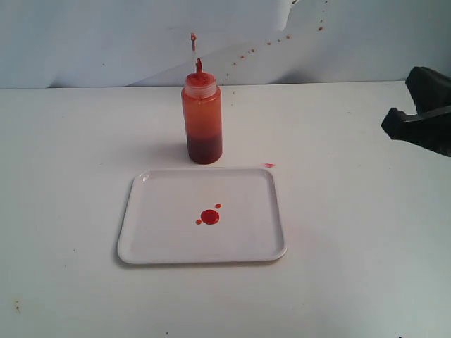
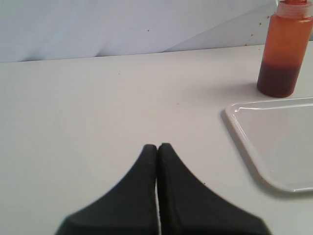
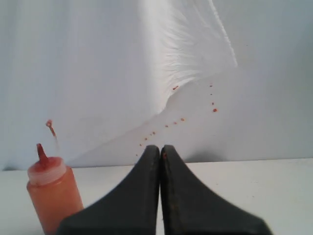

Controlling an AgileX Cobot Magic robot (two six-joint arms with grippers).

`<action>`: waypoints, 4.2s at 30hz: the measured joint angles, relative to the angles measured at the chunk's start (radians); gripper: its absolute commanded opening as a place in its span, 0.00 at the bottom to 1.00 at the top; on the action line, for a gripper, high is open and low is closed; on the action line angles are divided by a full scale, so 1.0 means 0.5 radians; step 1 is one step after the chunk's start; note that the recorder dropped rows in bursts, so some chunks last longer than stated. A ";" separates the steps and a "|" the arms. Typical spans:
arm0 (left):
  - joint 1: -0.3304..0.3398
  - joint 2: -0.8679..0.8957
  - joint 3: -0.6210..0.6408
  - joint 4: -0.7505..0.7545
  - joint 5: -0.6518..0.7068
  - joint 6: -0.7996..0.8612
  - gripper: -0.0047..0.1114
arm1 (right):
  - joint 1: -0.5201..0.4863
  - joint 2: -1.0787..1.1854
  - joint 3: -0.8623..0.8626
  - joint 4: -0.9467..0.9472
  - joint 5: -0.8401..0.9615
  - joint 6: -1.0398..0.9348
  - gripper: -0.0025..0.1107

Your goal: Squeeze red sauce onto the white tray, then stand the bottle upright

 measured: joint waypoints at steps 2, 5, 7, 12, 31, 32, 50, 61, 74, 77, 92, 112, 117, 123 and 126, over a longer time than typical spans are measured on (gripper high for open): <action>0.000 0.000 0.000 0.000 0.000 0.000 0.04 | 0.000 -0.064 0.000 0.033 0.103 -0.136 0.02; 0.000 0.000 0.000 0.000 0.000 0.000 0.04 | 0.000 -0.188 0.001 0.056 0.252 -0.332 0.02; 0.000 0.000 0.000 0.000 0.000 0.000 0.04 | -0.009 -0.267 0.001 0.060 0.356 -0.429 0.02; 0.000 0.000 0.000 0.000 0.000 0.000 0.04 | -0.143 -0.484 0.001 0.069 0.724 -0.491 0.02; 0.000 0.000 0.000 0.000 0.000 0.000 0.04 | -0.336 -1.010 0.428 0.116 0.843 -0.519 0.02; 0.000 0.000 0.000 0.000 0.000 0.000 0.04 | -0.336 -1.044 0.476 0.147 0.815 -0.519 0.02; 0.000 0.000 0.000 0.000 0.000 0.000 0.04 | -0.336 -2.071 0.712 0.256 0.709 -1.050 0.02; 0.000 0.000 0.000 0.000 0.000 0.000 0.04 | -0.336 -2.188 0.712 -0.109 0.921 -0.873 0.02; 0.000 0.000 0.000 0.000 0.000 0.000 0.04 | -0.336 -2.258 0.712 -0.471 1.552 -0.232 0.02; 0.000 0.000 0.000 0.000 0.000 0.000 0.04 | -0.336 -2.265 0.712 -0.501 1.694 -0.128 0.02; 0.000 0.000 0.000 0.000 0.000 0.000 0.04 | -0.336 -2.265 0.712 -0.586 2.104 0.145 0.02; 0.000 0.000 0.000 0.000 0.000 0.000 0.04 | -0.336 -2.265 0.712 -0.586 2.131 0.281 0.02; 0.000 0.000 0.000 0.000 0.000 0.000 0.04 | -0.341 -2.265 0.712 -0.594 2.135 0.281 0.02; 0.000 0.000 0.000 0.000 0.000 0.000 0.04 | -0.548 -2.265 0.712 -0.598 2.143 0.281 0.02; 0.000 0.000 0.000 0.000 0.000 0.000 0.04 | -0.598 -2.265 0.712 -0.598 2.145 0.288 0.02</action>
